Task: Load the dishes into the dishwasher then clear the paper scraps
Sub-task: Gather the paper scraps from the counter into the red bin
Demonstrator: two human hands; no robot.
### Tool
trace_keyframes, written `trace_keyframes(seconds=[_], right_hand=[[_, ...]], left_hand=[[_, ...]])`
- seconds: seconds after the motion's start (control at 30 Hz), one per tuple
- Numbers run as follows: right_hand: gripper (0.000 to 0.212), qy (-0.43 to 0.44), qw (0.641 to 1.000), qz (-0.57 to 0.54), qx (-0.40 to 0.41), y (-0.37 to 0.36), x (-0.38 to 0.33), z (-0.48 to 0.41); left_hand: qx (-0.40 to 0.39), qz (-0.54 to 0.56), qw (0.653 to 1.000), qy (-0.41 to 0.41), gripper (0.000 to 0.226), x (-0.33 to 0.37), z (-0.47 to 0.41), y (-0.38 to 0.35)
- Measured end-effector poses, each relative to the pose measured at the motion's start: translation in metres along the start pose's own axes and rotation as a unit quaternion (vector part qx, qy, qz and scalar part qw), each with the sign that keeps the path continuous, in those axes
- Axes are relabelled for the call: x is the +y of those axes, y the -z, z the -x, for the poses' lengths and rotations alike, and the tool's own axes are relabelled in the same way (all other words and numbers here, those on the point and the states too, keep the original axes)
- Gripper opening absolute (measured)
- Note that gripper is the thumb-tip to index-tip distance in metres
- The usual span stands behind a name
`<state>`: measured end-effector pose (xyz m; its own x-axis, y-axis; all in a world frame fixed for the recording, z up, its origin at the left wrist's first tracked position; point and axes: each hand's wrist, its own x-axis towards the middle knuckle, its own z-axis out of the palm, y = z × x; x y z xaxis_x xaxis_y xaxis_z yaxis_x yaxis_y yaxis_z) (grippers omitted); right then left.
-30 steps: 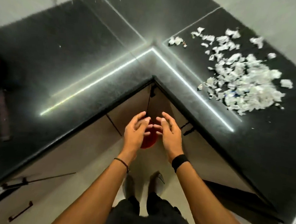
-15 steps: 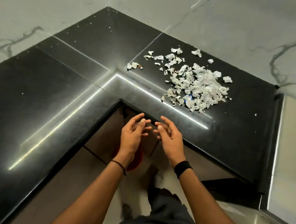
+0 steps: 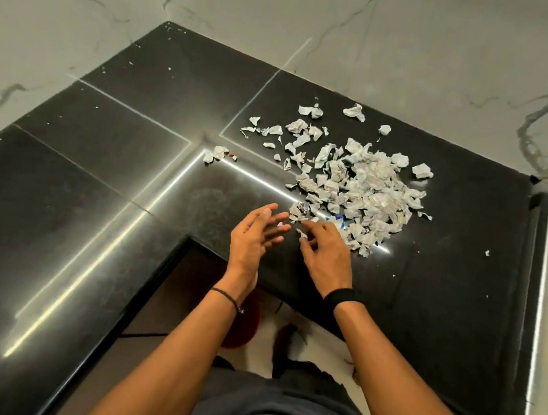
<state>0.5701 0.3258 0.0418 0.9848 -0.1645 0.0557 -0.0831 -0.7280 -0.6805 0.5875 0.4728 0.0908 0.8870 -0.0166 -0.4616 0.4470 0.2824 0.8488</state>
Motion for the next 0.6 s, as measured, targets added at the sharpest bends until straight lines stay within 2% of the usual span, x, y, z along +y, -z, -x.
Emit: trace_keyframes(seconds=[0.13,0.27,0.37,0.43,0.53,0.6], right_hand=[[0.018,0.011,0.999,0.045,-0.010,-0.009,0.001,-0.012],[0.013,-0.067,0.993,-0.075,0.054,-0.007,-0.022,-0.012],[0.013,-0.076,0.980,-0.167,0.080,-0.011,-0.059,-0.015],[0.011,-0.079,0.973,-0.203,0.072,-0.013,-0.078,-0.016],[0.011,-0.096,0.967,-0.207,0.115,-0.018,-0.088,-0.018],[0.014,-0.117,0.964,-0.179,0.156,-0.022,-0.080,-0.016]], left_hand=[[0.011,0.024,1.000,0.011,0.029,0.007,-0.022,-0.004],[-0.002,0.057,0.998,-0.002,0.030,0.007,-0.050,0.000],[-0.054,0.126,0.988,0.071,0.040,0.012,-0.064,-0.001],[-0.089,0.193,0.968,0.131,0.045,0.018,-0.071,0.001],[-0.128,0.265,0.937,0.186,0.049,0.023,-0.083,0.011],[-0.140,0.275,0.931,0.197,0.049,0.023,-0.088,0.019]])
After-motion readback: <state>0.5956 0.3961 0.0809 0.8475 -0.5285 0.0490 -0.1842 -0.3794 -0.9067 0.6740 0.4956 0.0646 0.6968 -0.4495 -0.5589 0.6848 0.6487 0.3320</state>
